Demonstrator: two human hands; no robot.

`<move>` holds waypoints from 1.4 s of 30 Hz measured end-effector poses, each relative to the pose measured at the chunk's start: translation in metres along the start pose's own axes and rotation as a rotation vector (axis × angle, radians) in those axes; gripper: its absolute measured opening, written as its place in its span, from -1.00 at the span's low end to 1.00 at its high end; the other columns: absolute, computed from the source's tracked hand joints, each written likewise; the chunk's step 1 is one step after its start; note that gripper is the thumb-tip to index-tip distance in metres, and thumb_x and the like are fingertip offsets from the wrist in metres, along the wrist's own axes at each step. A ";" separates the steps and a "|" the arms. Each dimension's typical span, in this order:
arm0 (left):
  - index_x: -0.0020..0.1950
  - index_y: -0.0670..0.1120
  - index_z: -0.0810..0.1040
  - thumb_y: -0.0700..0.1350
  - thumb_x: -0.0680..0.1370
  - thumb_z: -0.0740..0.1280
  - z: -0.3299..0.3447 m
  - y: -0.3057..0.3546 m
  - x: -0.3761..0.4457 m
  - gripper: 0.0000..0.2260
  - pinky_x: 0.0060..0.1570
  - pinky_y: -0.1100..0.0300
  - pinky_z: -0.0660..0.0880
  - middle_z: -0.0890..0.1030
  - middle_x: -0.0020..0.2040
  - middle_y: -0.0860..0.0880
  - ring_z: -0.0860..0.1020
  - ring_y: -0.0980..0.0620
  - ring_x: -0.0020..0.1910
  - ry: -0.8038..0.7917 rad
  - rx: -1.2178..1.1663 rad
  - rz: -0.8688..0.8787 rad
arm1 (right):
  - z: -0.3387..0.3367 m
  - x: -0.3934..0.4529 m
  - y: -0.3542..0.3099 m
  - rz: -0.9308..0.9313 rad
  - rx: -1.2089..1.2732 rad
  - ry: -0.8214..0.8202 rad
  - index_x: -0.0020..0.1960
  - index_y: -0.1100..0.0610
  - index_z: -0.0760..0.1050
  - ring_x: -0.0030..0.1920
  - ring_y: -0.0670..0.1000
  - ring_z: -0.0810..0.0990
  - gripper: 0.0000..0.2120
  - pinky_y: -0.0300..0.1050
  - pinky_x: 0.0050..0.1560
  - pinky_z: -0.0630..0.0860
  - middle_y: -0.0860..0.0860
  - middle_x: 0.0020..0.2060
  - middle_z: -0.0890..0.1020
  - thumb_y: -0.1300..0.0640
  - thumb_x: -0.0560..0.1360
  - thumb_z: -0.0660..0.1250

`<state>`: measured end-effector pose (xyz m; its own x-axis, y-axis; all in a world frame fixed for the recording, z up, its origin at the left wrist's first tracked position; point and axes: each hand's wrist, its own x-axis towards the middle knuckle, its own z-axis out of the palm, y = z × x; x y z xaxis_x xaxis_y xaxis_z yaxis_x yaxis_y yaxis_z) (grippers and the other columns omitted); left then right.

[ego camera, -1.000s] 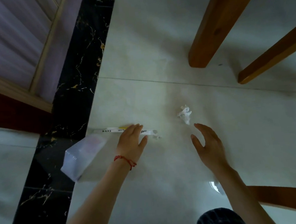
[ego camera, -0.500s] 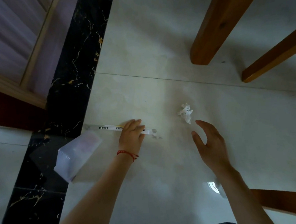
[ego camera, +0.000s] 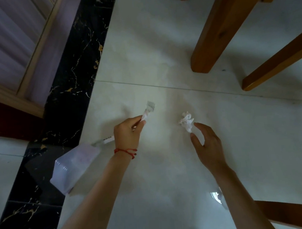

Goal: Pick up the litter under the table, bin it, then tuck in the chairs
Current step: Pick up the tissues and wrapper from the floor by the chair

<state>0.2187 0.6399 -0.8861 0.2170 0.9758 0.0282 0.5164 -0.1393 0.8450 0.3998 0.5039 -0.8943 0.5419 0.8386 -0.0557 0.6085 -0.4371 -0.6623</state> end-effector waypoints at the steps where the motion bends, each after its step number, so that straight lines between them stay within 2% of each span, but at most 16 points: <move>1: -0.03 -0.20 0.64 -0.22 0.41 0.41 -0.001 0.005 0.003 -0.84 -0.26 0.54 0.39 0.63 -0.24 0.00 0.55 0.19 -0.30 0.016 -0.046 -0.030 | 0.001 0.005 0.000 -0.011 0.004 0.011 0.25 0.23 0.43 0.21 0.15 0.49 -0.66 -0.12 0.19 0.32 0.17 0.20 0.54 0.19 0.49 0.29; 3: -0.04 -0.19 0.65 -0.20 0.41 0.42 -0.004 0.015 0.008 -0.85 -0.21 0.48 0.45 0.64 -0.25 0.01 0.56 0.24 -0.31 0.042 -0.168 -0.120 | 0.004 0.014 0.000 -0.019 0.011 0.030 0.24 0.23 0.43 0.20 0.15 0.50 -0.66 -0.13 0.19 0.33 0.17 0.19 0.54 0.19 0.49 0.29; 7: -0.12 -0.10 0.66 -0.26 0.40 0.41 -0.008 0.034 0.012 -0.89 -0.10 0.20 0.55 0.66 -0.30 -0.01 0.64 0.04 -0.27 0.056 -0.449 -0.360 | 0.012 0.034 0.006 0.009 -0.024 -0.010 0.30 0.21 0.38 0.29 0.14 0.41 -0.58 -0.14 0.25 0.25 0.15 0.28 0.48 0.15 0.47 0.32; 10: -0.20 -0.05 0.66 -0.29 0.41 0.38 -0.011 0.036 0.012 -0.85 -0.15 0.25 0.57 0.66 -0.38 0.10 0.65 0.04 -0.28 0.045 -0.566 -0.469 | 0.020 0.045 0.013 -0.013 -0.069 -0.091 0.34 0.17 0.35 0.35 0.14 0.34 -0.49 -0.03 0.31 0.28 0.13 0.34 0.42 0.15 0.43 0.38; 13: -0.03 -0.21 0.62 -0.29 0.45 0.34 -0.013 0.032 0.011 -0.87 -0.28 0.37 0.55 0.67 -0.32 0.02 0.64 0.12 -0.35 0.031 -0.593 -0.533 | 0.031 0.050 0.017 -0.051 -0.124 -0.157 0.31 0.14 0.39 0.34 0.15 0.35 -0.49 0.05 0.30 0.36 0.12 0.33 0.43 0.20 0.39 0.42; 15: 0.00 -0.24 0.60 -0.27 0.46 0.33 -0.013 0.028 0.011 -0.86 -0.28 0.36 0.56 0.66 -0.20 -0.09 0.64 0.13 -0.33 0.002 -0.548 -0.554 | 0.036 0.051 0.017 -0.088 -0.144 -0.104 0.21 0.19 0.48 0.25 0.19 0.42 -0.59 0.07 0.21 0.44 0.15 0.23 0.53 0.26 0.38 0.41; 18: 0.00 -0.22 0.60 -0.26 0.47 0.32 -0.010 0.020 0.012 -0.86 -0.27 0.32 0.58 0.65 -0.14 -0.13 0.64 0.14 -0.34 -0.016 -0.518 -0.580 | 0.040 0.053 0.015 -0.072 -0.125 -0.011 0.06 0.22 0.56 0.07 0.20 0.49 -0.75 -0.11 -0.03 0.44 0.15 0.05 0.60 0.35 0.40 0.32; 20: 0.00 -0.21 0.60 -0.27 0.47 0.33 -0.007 0.018 0.012 -0.86 -0.27 0.30 0.58 0.64 -0.17 -0.13 0.64 0.14 -0.35 -0.019 -0.529 -0.601 | 0.042 0.054 0.013 0.004 -0.029 0.000 0.02 0.24 0.58 -0.02 0.13 0.54 -0.78 -0.21 -0.06 0.42 0.15 -0.01 0.61 0.38 0.40 0.29; 23: 0.02 -0.27 0.58 -0.27 0.47 0.33 -0.004 0.017 0.012 -0.84 -0.26 0.29 0.58 0.64 -0.19 -0.10 0.64 0.13 -0.36 -0.035 -0.562 -0.642 | 0.039 0.052 0.001 0.220 0.323 0.048 -0.09 0.14 0.62 -0.16 -0.10 0.59 -0.82 -0.50 -0.13 0.44 0.05 -0.14 0.63 0.35 0.41 0.33; 24: 0.03 -0.27 0.58 -0.26 0.47 0.32 -0.004 0.018 0.012 -0.83 -0.26 0.29 0.58 0.64 -0.18 -0.11 0.64 0.14 -0.36 -0.042 -0.568 -0.658 | 0.037 0.050 -0.004 0.269 0.417 0.055 -0.09 0.09 0.62 -0.18 -0.15 0.60 -0.83 -0.48 -0.12 0.46 0.02 -0.17 0.64 0.31 0.42 0.35; 27: 0.02 -0.28 0.58 -0.26 0.46 0.33 -0.009 0.027 0.009 -0.83 -0.26 0.31 0.59 0.64 -0.16 -0.13 0.64 0.13 -0.36 -0.050 -0.573 -0.704 | 0.025 0.043 -0.017 0.401 0.614 0.027 -0.16 0.04 0.63 -0.26 -0.11 0.61 -0.87 -0.21 -0.13 0.56 -0.05 -0.30 0.66 0.26 0.40 0.41; 29: 0.02 -0.31 0.57 -0.28 0.46 0.33 -0.017 0.038 0.003 -0.83 -0.29 0.35 0.57 0.63 -0.17 -0.13 0.64 0.13 -0.38 -0.060 -0.579 -0.721 | 0.012 0.035 -0.031 0.463 0.685 0.016 -0.23 0.01 0.64 -0.35 -0.09 0.55 -0.84 -0.21 -0.28 0.49 -0.11 -0.43 0.61 0.28 0.36 0.43; 31: 0.01 -0.30 0.58 -0.29 0.46 0.32 -0.027 0.050 -0.004 -0.84 -0.31 0.34 0.57 0.64 -0.20 -0.12 0.64 0.13 -0.38 -0.080 -0.579 -0.738 | -0.002 0.024 -0.047 0.501 0.743 -0.003 -0.20 0.09 0.65 -0.39 -0.07 0.49 -0.87 -0.24 -0.34 0.43 -0.11 -0.48 0.56 0.30 0.36 0.42; 35: -0.13 -0.20 0.64 -0.26 0.45 0.34 -0.056 0.075 -0.019 -0.92 -0.13 0.18 0.58 0.68 -0.36 0.06 0.66 0.03 -0.26 -0.127 -0.551 -0.797 | -0.037 0.002 -0.086 0.580 0.881 -0.046 -0.15 0.18 0.64 -0.39 -0.05 0.50 -0.88 -0.22 -0.29 0.51 -0.05 -0.45 0.58 0.35 0.38 0.39; 39: -0.40 0.02 0.65 -0.21 0.45 0.36 -0.093 0.111 -0.033 -0.75 0.00 0.09 0.54 0.69 -0.35 0.07 0.65 -0.04 -0.11 -0.133 -0.518 -0.850 | -0.075 -0.016 -0.135 0.645 0.915 -0.061 -0.18 0.17 0.61 -0.30 0.03 0.53 -0.88 -0.11 -0.16 0.52 0.11 -0.34 0.58 0.36 0.38 0.38; 42: -0.38 0.02 0.64 -0.17 0.45 0.35 -0.122 0.141 -0.042 -0.78 0.01 0.12 0.54 0.69 -0.32 0.08 0.66 0.04 -0.14 -0.147 -0.496 -0.884 | -0.106 -0.028 -0.171 0.646 0.913 -0.081 -0.19 0.17 0.61 -0.26 0.07 0.53 -0.87 -0.07 -0.13 0.50 0.14 -0.28 0.58 0.37 0.39 0.38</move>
<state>0.1810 0.5998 -0.7026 0.0416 0.6604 -0.7498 0.1468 0.7383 0.6583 0.3417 0.5212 -0.7003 0.5425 0.5738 -0.6135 -0.4448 -0.4233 -0.7893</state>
